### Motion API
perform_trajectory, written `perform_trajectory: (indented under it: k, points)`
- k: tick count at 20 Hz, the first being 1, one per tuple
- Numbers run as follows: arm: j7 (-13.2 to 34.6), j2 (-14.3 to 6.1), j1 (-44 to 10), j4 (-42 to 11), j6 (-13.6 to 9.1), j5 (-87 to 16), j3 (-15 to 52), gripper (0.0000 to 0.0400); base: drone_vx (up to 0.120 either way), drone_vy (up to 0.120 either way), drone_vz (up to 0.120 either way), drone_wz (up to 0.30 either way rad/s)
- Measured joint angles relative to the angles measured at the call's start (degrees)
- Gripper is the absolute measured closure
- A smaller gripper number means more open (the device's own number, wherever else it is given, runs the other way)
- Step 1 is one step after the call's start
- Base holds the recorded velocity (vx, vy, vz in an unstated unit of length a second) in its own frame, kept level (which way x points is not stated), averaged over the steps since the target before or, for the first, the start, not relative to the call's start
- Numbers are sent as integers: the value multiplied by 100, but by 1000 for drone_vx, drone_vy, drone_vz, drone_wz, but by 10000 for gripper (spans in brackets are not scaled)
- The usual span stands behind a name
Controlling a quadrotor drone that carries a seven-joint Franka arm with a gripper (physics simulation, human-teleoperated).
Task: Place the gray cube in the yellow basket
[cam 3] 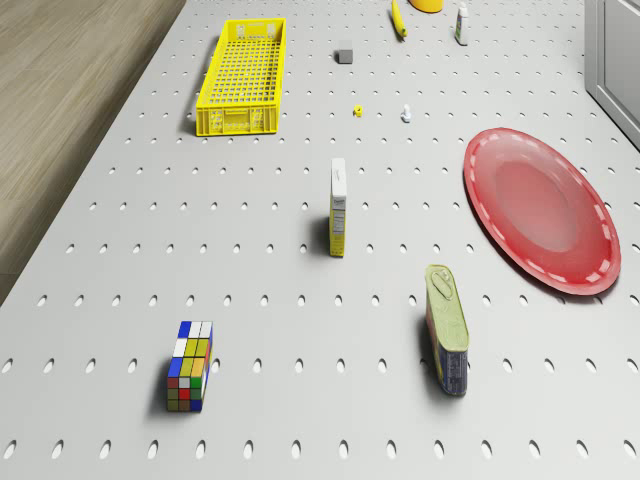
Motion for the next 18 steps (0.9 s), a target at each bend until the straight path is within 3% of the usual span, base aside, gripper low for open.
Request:
perform_trajectory:
  k: [6,11,14,18]
  points:
    - [86,-33,-142,-78,36,-645,458,0,120,0,0,0]
    - [275,-110,-430,-370,97,-1929,1355,0,120,0,0,0]
    - [510,-226,-743,-868,165,-3258,2242,0,120,0,0,0]
    - [1123,-507,-1407,-2139,235,-5685,3694,0,120,0,0,0]
